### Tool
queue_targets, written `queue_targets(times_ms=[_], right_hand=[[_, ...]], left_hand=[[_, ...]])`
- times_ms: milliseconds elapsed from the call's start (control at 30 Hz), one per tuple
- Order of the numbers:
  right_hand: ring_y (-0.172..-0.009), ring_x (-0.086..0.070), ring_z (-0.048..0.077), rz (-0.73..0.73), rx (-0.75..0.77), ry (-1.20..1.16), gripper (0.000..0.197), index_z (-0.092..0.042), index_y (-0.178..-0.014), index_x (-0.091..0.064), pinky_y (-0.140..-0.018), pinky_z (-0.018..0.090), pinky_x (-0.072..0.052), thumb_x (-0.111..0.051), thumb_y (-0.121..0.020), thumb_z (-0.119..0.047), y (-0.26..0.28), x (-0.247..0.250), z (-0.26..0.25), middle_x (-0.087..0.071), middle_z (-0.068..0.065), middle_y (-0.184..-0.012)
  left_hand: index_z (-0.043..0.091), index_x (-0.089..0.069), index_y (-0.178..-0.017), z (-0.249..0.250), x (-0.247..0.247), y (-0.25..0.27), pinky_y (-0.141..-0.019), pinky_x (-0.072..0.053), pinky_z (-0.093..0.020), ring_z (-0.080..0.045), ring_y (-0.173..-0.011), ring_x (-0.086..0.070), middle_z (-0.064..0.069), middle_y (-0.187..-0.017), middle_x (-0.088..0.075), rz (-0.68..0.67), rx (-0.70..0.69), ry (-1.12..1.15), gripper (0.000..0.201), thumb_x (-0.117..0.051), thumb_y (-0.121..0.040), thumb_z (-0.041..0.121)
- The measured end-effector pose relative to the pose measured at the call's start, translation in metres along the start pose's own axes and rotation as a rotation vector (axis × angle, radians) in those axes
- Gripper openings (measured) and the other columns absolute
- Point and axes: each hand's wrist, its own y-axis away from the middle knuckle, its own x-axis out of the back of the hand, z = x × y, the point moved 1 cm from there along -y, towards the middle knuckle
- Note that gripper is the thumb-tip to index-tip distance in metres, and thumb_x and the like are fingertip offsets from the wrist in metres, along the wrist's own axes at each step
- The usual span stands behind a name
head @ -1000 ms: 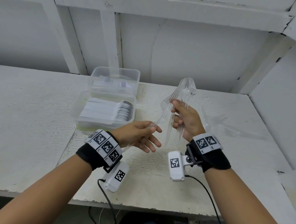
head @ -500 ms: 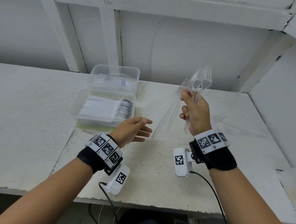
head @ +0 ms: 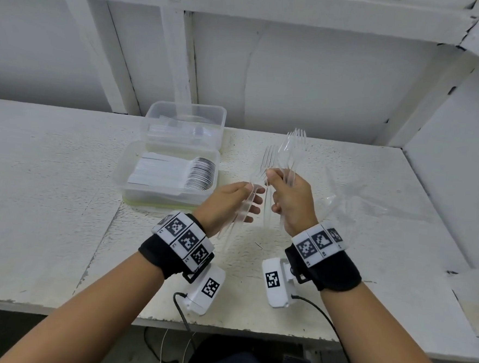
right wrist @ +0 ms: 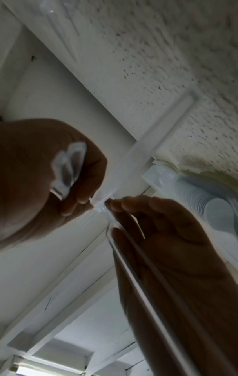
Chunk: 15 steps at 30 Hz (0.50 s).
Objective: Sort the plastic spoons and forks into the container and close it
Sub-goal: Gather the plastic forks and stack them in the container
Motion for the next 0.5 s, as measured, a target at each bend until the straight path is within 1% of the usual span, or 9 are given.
queue_targets(times_ms=[67,133,233,267,300,367,400,500], right_hand=[[-0.038,-0.040,-0.001,0.010,0.023,0.038,0.014,-0.019,-0.076,-0.057,-0.041,0.018,-0.034,-0.059,-0.090,-0.018,0.0006,0.0000,0.0009,-0.055,-0.006,-0.070],[-0.042,-0.042,-0.001,0.011,0.052,0.073,0.013,-0.019,-0.077,-0.057,-0.041,0.018,-0.035,-0.059,-0.090,-0.018,0.0009,0.0003,0.0008,-0.055,-0.006,-0.072],[-0.053,-0.046,0.002,0.027,0.079,0.101,0.014,-0.021,-0.077,-0.057,-0.044,0.019,-0.037,-0.059,-0.090,-0.019,0.0003,0.0016,0.0009,-0.056,-0.007,-0.073],[-0.057,-0.048,0.003,0.037,0.078,0.107,0.014,-0.022,-0.076,-0.057,-0.044,0.019,-0.038,-0.059,-0.090,-0.019,0.0000,0.0022,0.0013,-0.056,-0.008,-0.073],[-0.058,-0.049,0.002,0.043,0.073,0.107,0.015,-0.023,-0.076,-0.057,-0.044,0.019,-0.038,-0.060,-0.090,-0.019,0.0000,0.0028,0.0019,-0.056,-0.009,-0.073],[-0.048,-0.047,-0.001,0.042,0.062,0.096,0.014,-0.022,-0.076,-0.057,-0.042,0.017,-0.037,-0.059,-0.090,-0.019,0.0004,0.0038,0.0031,-0.057,-0.008,-0.073],[-0.043,-0.045,-0.002,0.036,0.057,0.090,0.014,-0.022,-0.077,-0.057,-0.041,0.017,-0.036,-0.059,-0.090,-0.018,0.0003,0.0045,0.0034,-0.057,-0.007,-0.073],[-0.037,-0.040,-0.001,0.010,0.037,0.071,0.014,-0.019,-0.077,-0.058,-0.040,0.016,-0.034,-0.058,-0.090,-0.018,-0.0010,0.0073,0.0017,-0.056,-0.006,-0.072]], left_hand=[[0.006,-0.056,-0.111,0.0004,-0.0003,-0.0001,-0.072,-0.048,-0.032,-0.018,-0.076,-0.057,-0.006,-0.087,-0.057,-0.021,0.019,0.064,0.032,-0.032,-0.102,0.025],[0.004,-0.053,-0.111,0.0022,-0.0005,0.0008,-0.067,-0.049,-0.031,-0.019,-0.070,-0.056,-0.008,-0.082,-0.055,-0.057,0.057,0.125,0.031,-0.032,-0.102,0.025],[0.006,-0.054,-0.105,0.0031,-0.0008,0.0023,-0.061,-0.055,-0.030,-0.018,-0.062,-0.060,-0.008,-0.075,-0.058,-0.121,0.114,0.064,0.027,-0.035,-0.101,0.026],[0.007,-0.055,-0.102,0.0029,-0.0014,0.0029,-0.059,-0.055,-0.030,-0.017,-0.060,-0.060,-0.007,-0.071,-0.058,-0.146,0.127,0.049,0.026,-0.036,-0.101,0.025],[0.007,-0.055,-0.100,0.0025,-0.0018,0.0035,-0.056,-0.054,-0.029,-0.016,-0.057,-0.059,-0.005,-0.067,-0.057,-0.168,0.133,0.047,0.026,-0.036,-0.101,0.024],[0.007,-0.055,-0.098,0.0018,-0.0019,0.0032,-0.052,-0.051,-0.027,-0.013,-0.052,-0.055,-0.002,-0.060,-0.055,-0.185,0.132,0.044,0.025,-0.035,-0.101,0.022],[0.008,-0.055,-0.098,0.0018,-0.0013,0.0030,-0.051,-0.049,-0.026,-0.012,-0.051,-0.054,-0.001,-0.059,-0.054,-0.185,0.132,0.036,0.025,-0.035,-0.101,0.022],[0.008,-0.055,-0.104,0.0030,0.0019,0.0027,-0.055,-0.051,-0.026,-0.013,-0.056,-0.056,-0.004,-0.068,-0.055,-0.216,0.156,0.031,0.026,-0.034,-0.101,0.023]])
